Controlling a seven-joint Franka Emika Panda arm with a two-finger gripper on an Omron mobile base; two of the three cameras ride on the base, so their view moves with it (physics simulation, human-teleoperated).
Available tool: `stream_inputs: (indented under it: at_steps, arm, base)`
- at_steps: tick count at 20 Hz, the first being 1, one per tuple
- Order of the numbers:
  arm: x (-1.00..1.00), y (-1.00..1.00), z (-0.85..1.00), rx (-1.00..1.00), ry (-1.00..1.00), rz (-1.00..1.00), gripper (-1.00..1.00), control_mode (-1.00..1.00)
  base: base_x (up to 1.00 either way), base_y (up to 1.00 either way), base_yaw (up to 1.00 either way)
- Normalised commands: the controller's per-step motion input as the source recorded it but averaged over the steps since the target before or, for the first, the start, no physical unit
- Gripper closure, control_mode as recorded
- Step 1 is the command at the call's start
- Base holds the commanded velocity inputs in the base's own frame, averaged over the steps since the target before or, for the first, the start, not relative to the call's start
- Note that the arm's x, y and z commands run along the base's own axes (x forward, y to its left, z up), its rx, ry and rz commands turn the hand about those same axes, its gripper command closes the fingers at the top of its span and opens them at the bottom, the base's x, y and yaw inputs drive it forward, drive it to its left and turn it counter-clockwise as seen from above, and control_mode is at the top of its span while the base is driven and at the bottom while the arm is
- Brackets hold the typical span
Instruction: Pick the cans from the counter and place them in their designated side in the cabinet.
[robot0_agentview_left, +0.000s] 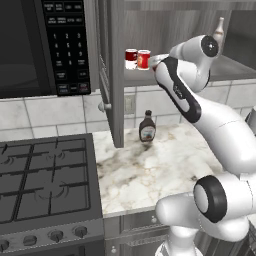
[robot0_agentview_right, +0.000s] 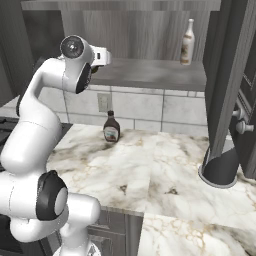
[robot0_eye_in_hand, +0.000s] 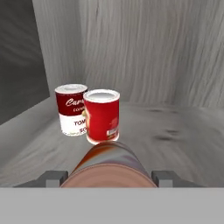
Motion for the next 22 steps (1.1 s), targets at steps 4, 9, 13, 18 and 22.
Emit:
stream_inputs:
  at_steps: [4,9,13,18,22]
  arm:
    - [0.22,0.0,-0.01,-0.02,0.01,0.0,1.0,-1.0]
    - [0.21,0.0,0.0,-0.02,0.02,0.0,1.0,-1.0]
    - [0.15,0.0,0.0,-0.02,0.02,0.0,1.0,-1.0]
    - [0.1,-0.04,0.0,-0.03,0.02,0.0,1.0,-1.0]
    - [0.01,-0.12,-0.03,-0.04,-0.01,0.01,1.0,-1.0]
  base:
    - [0.0,0.0,0.0]
    - [0.0,0.0,0.0]
    - [0.0,0.0,0.0]
    - [0.0,0.0,0.0]
    - [0.0,0.0,0.0]
